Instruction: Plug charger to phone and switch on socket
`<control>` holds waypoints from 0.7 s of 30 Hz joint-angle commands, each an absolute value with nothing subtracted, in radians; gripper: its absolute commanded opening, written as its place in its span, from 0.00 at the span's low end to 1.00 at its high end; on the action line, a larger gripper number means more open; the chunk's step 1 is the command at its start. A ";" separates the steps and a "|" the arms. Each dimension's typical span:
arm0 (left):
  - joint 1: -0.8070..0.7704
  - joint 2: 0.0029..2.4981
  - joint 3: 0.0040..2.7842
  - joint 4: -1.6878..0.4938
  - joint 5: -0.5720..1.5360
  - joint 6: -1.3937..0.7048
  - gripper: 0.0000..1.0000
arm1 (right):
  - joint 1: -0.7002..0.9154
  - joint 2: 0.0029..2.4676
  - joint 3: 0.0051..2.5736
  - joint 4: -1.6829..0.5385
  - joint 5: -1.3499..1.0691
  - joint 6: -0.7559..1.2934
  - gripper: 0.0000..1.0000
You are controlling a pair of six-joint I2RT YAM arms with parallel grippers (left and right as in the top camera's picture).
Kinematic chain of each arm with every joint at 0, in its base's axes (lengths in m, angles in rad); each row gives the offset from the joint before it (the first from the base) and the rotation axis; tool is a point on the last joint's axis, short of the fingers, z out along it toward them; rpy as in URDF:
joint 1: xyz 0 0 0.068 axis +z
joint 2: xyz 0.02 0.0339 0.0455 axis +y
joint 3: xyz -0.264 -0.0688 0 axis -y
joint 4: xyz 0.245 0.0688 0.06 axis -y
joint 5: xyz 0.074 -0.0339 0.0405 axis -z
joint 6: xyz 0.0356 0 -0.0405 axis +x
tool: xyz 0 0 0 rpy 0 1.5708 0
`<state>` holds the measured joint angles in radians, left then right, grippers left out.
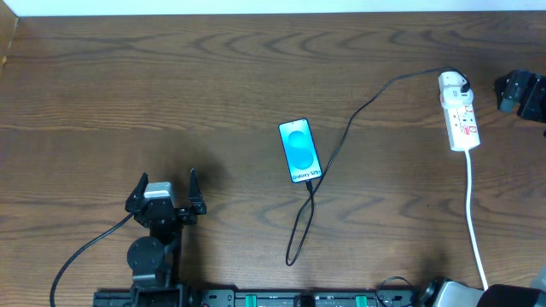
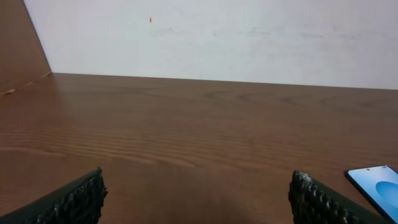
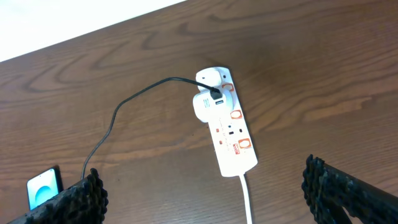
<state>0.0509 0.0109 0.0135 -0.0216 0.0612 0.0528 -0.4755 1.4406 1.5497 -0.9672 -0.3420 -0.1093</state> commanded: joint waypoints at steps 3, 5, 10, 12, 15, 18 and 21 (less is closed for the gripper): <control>0.056 0.004 0.004 -0.066 0.078 0.063 0.94 | -0.462 1.423 1.550 -0.932 -0.355 -0.101 0.99; 0.056 0.004 0.004 -0.067 0.078 0.063 0.94 | -0.440 1.407 1.529 -0.887 -0.397 -0.101 0.99; 0.056 0.004 0.004 -0.066 0.078 0.063 0.94 | -0.332 1.332 1.369 -0.669 -0.413 -0.097 0.99; 0.056 0.004 0.004 -0.067 0.078 0.063 0.94 | -0.281 1.290 1.271 -0.556 -0.412 -0.098 0.99; 0.056 0.004 0.004 -0.067 0.078 0.063 0.94 | -0.201 1.211 1.095 -0.363 -0.410 -0.098 0.99; 0.056 0.004 0.004 -0.067 0.078 0.063 0.94 | -0.133 1.129 0.914 -0.173 -0.408 -0.098 0.99; 0.056 0.004 0.004 -0.067 0.078 0.063 0.94 | -0.079 1.044 0.730 0.015 -0.373 -0.098 0.99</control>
